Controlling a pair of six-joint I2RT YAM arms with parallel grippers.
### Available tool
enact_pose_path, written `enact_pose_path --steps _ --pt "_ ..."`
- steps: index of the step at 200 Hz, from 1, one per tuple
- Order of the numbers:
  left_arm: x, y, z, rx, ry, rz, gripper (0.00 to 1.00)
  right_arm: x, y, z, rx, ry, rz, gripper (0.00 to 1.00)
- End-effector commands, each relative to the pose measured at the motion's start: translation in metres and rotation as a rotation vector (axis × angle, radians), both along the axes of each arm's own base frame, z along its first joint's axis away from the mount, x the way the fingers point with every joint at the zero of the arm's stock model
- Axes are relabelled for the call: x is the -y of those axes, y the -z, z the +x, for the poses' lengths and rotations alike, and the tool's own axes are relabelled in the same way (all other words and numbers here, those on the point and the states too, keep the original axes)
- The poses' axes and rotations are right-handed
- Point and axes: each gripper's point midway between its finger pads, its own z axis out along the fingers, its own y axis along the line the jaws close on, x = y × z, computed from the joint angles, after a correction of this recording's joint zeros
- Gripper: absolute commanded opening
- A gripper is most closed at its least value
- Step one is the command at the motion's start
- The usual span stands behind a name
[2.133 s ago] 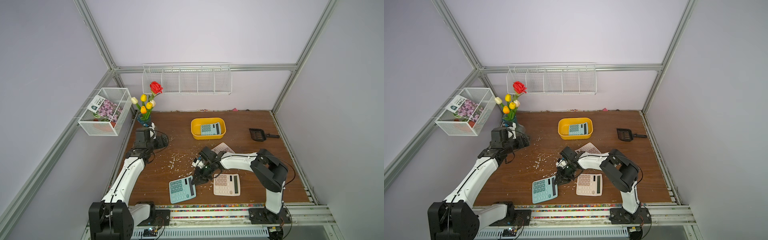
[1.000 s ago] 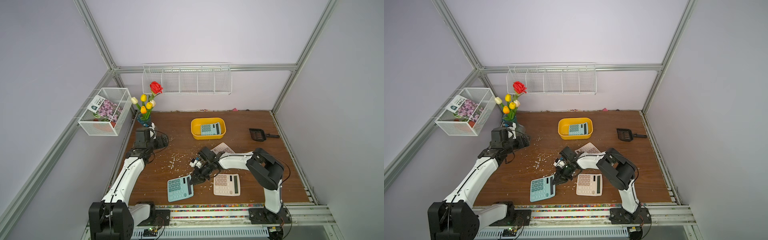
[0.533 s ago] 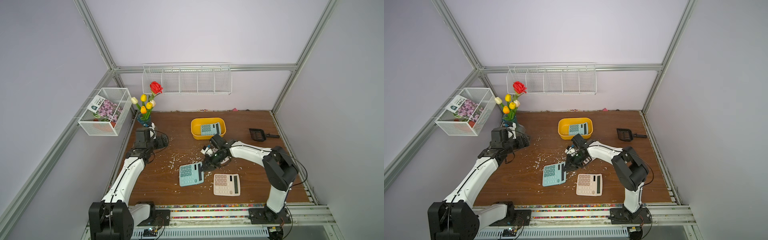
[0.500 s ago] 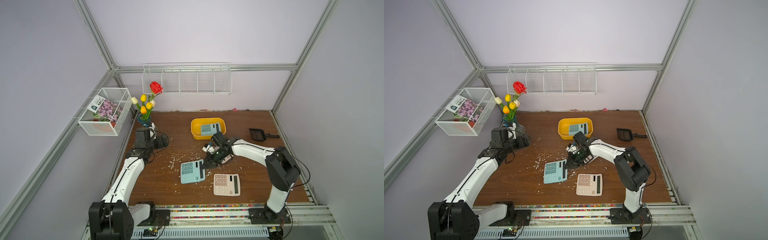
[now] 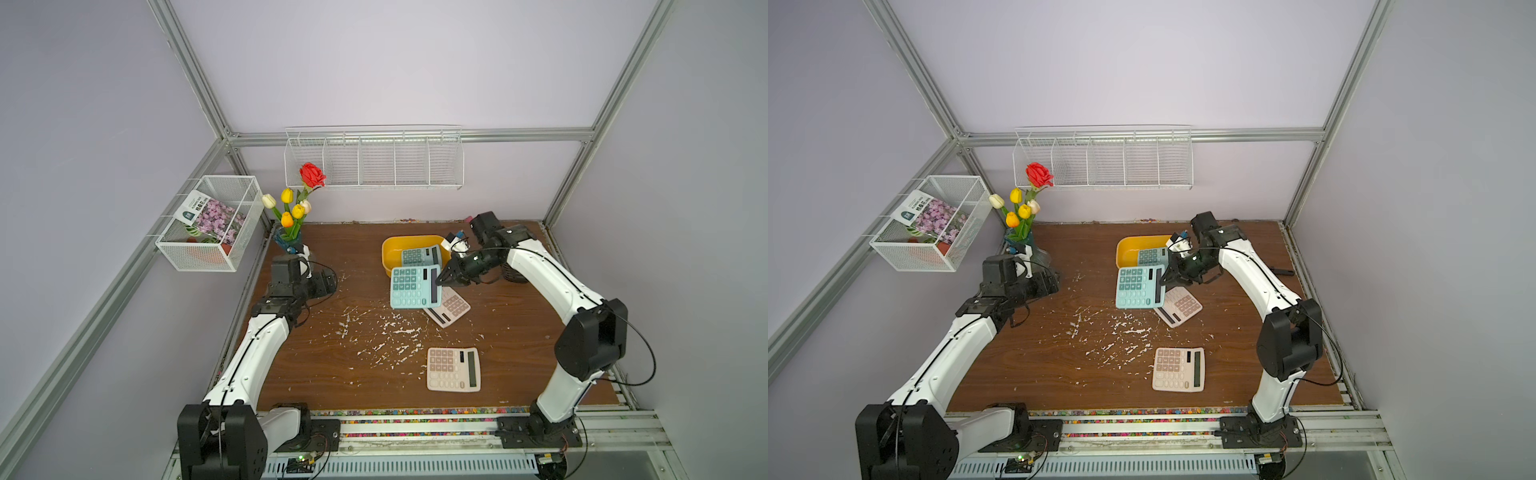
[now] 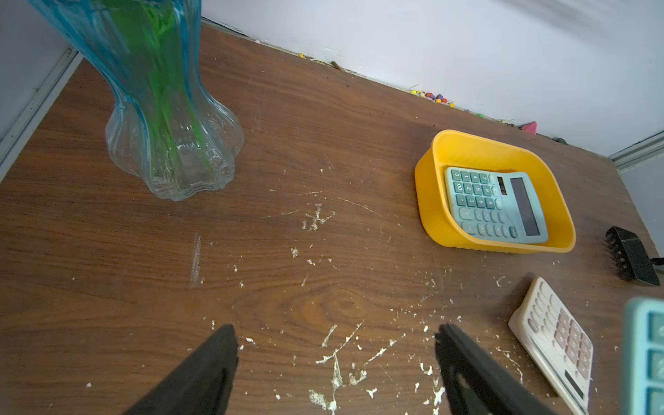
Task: Put the calculator in the storage box
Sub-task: Place the calculator in the storage box.
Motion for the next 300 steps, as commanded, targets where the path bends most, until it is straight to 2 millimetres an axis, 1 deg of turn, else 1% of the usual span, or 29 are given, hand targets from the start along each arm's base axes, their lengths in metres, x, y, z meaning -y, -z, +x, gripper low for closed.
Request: enact_pose_path --steps 1,5,26,55,77,114,131,159,207,248,277,300 --pt "-0.002 -0.001 0.000 0.007 -0.003 0.001 0.90 0.009 -0.003 0.032 0.070 0.057 -0.035 0.00" --pt "-0.002 -0.001 0.000 0.008 -0.003 0.000 0.90 0.011 -0.005 0.040 0.081 0.070 -0.036 0.00" --pt "-0.002 -0.001 0.000 0.006 -0.004 0.001 0.90 0.011 -0.007 0.060 0.100 0.085 -0.051 0.00" --pt "-0.002 -0.001 0.000 0.009 -0.005 0.003 0.90 0.012 -0.002 0.086 0.108 0.110 -0.082 0.00" --pt "-0.003 -0.002 0.000 0.010 -0.006 0.003 0.90 0.008 0.000 0.105 0.116 0.120 -0.066 0.00" --pt "-0.003 -0.001 -0.001 0.009 -0.007 0.004 0.90 -0.002 0.006 0.133 0.134 0.124 -0.015 0.00" --pt "-0.002 -0.002 0.000 0.012 -0.005 0.002 0.90 -0.003 0.013 0.143 0.128 0.131 -0.005 0.00" --pt "-0.002 -0.002 0.000 0.011 -0.002 -0.001 0.90 -0.005 0.028 0.155 0.095 0.140 -0.001 0.00" --pt "-0.001 -0.002 0.000 0.009 0.002 -0.003 0.90 -0.007 0.047 0.169 0.071 0.155 -0.002 0.00" --pt "-0.002 -0.002 0.000 0.009 -0.003 0.002 0.90 -0.009 0.058 0.180 0.065 0.174 0.008 0.00" --pt "-0.002 0.000 0.001 0.005 -0.004 0.001 0.90 -0.010 0.062 0.184 0.051 0.172 0.016 0.00" --pt "-0.002 0.000 0.001 0.004 -0.001 0.001 0.90 -0.008 0.070 0.187 0.025 0.169 0.025 0.00"
